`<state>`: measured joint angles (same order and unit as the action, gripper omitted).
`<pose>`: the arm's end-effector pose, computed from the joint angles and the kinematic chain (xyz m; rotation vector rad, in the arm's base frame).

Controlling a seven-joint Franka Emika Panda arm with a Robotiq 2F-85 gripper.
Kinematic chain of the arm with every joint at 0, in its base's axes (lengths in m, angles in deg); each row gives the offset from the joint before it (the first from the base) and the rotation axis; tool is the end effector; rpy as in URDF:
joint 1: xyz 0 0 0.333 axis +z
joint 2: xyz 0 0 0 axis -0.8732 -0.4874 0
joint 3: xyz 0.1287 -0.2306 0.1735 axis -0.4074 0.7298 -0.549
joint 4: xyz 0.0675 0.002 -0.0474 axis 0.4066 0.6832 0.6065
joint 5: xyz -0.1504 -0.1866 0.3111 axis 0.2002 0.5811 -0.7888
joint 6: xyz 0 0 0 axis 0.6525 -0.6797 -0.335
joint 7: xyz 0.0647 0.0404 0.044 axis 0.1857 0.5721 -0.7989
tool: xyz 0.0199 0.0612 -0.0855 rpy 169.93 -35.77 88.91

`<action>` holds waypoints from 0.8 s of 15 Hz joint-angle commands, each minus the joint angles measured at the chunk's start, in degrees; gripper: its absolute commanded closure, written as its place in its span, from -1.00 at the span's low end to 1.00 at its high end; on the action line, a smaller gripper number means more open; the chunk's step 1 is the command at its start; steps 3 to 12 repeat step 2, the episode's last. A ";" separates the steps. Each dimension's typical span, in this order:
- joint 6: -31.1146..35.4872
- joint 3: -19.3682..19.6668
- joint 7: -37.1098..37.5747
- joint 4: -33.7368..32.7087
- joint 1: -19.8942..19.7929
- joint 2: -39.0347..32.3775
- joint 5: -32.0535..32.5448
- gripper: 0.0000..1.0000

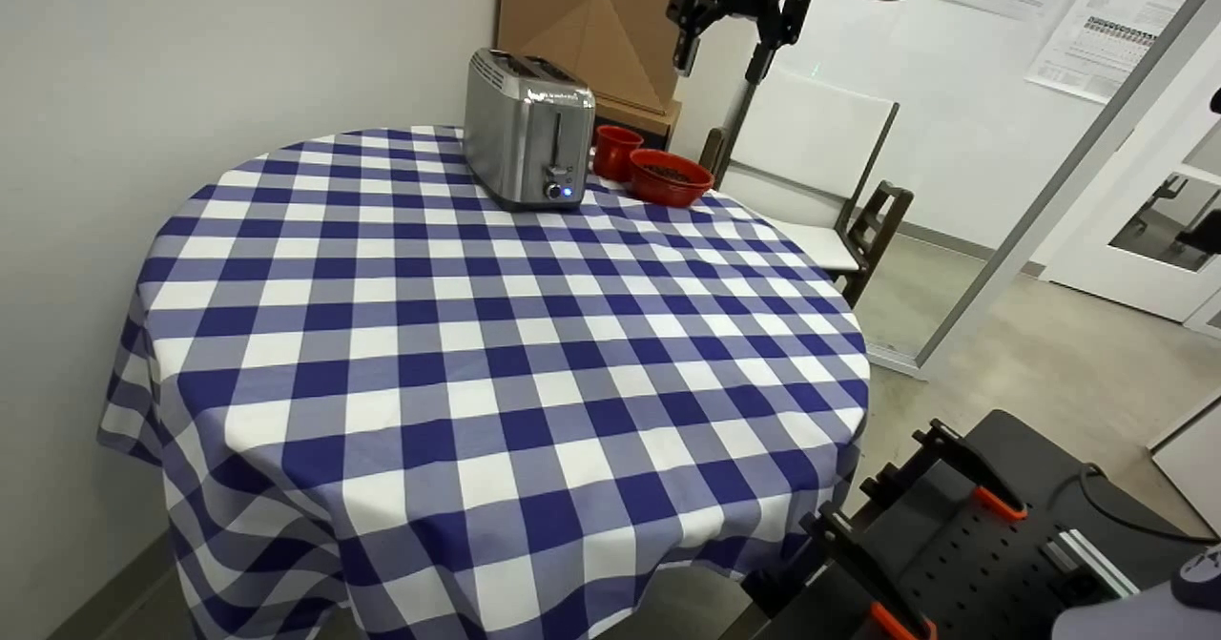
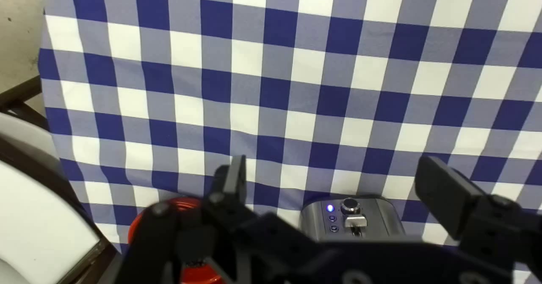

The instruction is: Push down on the slider of the toaster.

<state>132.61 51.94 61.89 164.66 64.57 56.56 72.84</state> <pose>0.5415 -0.0183 0.3946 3.0423 -0.3191 0.1695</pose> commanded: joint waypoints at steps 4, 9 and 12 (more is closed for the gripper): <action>0.27 -1.89 -0.70 1.59 -1.93 1.76 -0.12 -1.00; 0.27 -1.89 -0.70 1.59 -1.93 1.76 -0.12 -1.00; 0.27 -1.89 -0.70 1.59 -1.93 1.76 -0.12 -1.00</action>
